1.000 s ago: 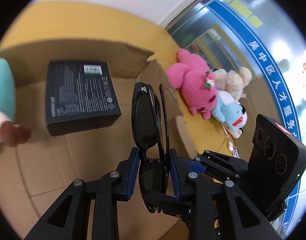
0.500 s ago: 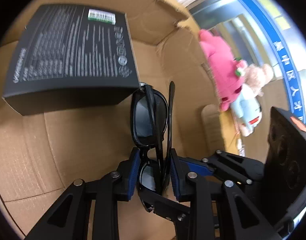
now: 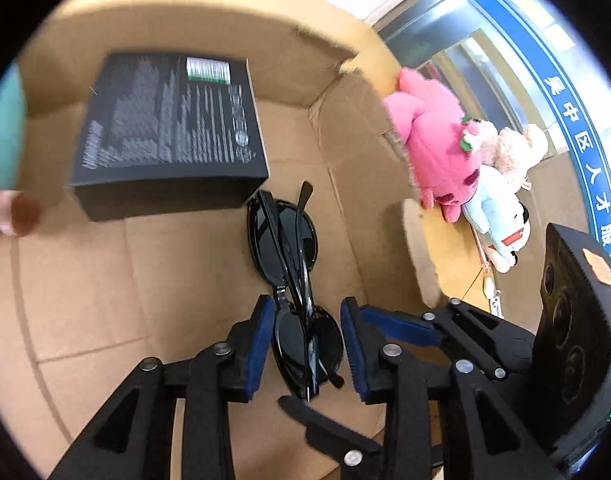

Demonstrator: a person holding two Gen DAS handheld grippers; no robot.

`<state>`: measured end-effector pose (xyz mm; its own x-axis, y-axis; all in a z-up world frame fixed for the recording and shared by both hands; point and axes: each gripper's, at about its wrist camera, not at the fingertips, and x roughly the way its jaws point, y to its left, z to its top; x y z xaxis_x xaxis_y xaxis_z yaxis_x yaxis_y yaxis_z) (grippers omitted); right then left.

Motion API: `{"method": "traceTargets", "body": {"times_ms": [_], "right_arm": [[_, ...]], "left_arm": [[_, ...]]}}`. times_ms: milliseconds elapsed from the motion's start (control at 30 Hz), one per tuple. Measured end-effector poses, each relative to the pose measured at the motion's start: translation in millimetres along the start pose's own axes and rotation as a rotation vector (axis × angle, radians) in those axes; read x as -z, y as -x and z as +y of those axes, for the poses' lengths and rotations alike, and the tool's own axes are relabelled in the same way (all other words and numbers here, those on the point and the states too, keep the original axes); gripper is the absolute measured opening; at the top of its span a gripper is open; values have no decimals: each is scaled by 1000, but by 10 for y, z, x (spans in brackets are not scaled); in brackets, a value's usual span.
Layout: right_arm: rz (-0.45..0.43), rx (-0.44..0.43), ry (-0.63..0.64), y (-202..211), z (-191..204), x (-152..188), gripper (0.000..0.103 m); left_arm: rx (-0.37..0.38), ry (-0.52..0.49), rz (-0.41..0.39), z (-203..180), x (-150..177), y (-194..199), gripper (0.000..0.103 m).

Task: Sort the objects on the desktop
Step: 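Lower the sunglasses into the box and open the right gripper, then move the right gripper to the white phone stand on the table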

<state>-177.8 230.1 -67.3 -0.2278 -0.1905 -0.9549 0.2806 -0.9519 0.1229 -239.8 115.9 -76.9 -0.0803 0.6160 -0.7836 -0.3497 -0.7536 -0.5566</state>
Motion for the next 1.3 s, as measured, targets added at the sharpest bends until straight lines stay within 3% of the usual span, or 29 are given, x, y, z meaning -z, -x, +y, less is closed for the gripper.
{"method": "traceTargets", "body": {"times_ms": [67,200,267,400,500,633,867,1300], "right_arm": [[-55,45,1,184,33,96,89],[-205,65,-18,674,11,287,93],[-300,72,-26,996,9,433,99],[-462,154,-28,1503,72,741,103],[-535,154,-38,1806,210,1048,103],[-575,105,-57,1921,415,1282,103],[-583,129,-23,1707,804,1565,103],[-575,90,-8,1650,968,1867,103]], "left_arm": [[-20,-20,-58,-70,84,219,33],[-111,-97,-191,-239,318,737,38],[-209,-138,-288,-383,512,1070,52],[-360,-258,-565,-715,1080,1772,78],[-444,-291,-694,-840,1491,2121,80],[-547,-279,-782,-899,1948,2363,81],[-661,-258,-786,-858,2520,2447,81],[-644,-189,-742,-715,2840,2347,81]]}}
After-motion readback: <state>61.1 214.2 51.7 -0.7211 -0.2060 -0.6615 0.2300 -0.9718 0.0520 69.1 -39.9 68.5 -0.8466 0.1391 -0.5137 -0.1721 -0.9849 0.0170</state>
